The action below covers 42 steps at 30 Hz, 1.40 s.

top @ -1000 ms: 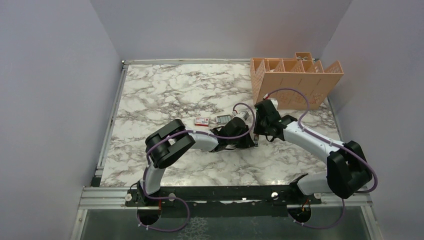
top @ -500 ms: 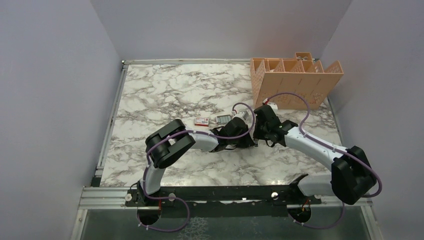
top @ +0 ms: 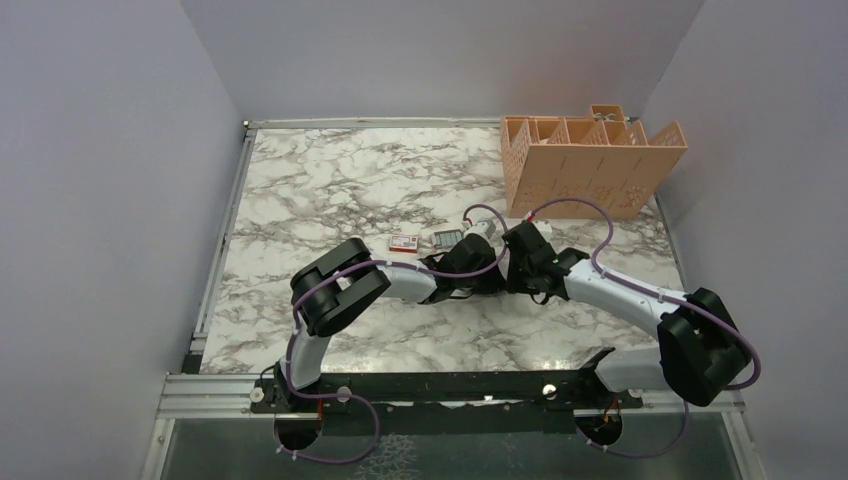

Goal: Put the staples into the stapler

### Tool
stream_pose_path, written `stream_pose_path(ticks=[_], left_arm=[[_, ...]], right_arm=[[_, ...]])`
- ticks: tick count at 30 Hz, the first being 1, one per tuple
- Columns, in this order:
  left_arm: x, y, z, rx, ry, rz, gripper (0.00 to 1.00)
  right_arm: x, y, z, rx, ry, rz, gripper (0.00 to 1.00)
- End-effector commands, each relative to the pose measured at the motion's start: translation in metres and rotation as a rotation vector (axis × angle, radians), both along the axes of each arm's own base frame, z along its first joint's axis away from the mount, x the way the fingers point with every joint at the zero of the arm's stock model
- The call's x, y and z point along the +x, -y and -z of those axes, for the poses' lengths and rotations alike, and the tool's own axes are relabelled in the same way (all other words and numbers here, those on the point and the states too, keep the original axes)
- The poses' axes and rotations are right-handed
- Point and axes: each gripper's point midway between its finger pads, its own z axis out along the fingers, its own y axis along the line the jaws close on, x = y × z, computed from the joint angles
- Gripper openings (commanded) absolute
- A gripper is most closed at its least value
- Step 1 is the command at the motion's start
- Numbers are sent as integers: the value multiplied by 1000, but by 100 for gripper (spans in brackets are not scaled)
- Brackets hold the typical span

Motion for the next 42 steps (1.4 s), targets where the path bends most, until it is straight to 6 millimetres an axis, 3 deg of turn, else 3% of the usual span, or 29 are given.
stream_pose_path(ticks=[1, 12, 17, 27, 32, 36, 40, 42], left_arm=[[-10, -29, 39, 152, -37, -16, 7], [-5, -39, 19, 170, 16, -43, 11], [-4, -42, 11, 170, 31, -46, 11], [-5, -42, -2, 151, 50, -41, 14], [-6, -39, -15, 119, 65, -21, 17], [-12, -29, -42, 45, 90, 34, 21], [-36, -13, -84, -100, 116, 193, 31], [-43, -17, -98, -126, 139, 226, 36]], right_arm=[[-36, 1, 27, 6, -149, -7, 27], [-38, 5, 49, -27, -183, 16, 25], [-33, 6, 44, -35, -161, 35, 27], [-6, 7, -18, 6, 16, 95, 57], [-4, 11, -37, 18, 67, 117, 62], [-3, 12, -54, 45, 115, 102, 65], [-3, 6, -80, 87, 188, 1, 84], [-5, 5, -96, 112, 234, -40, 90]])
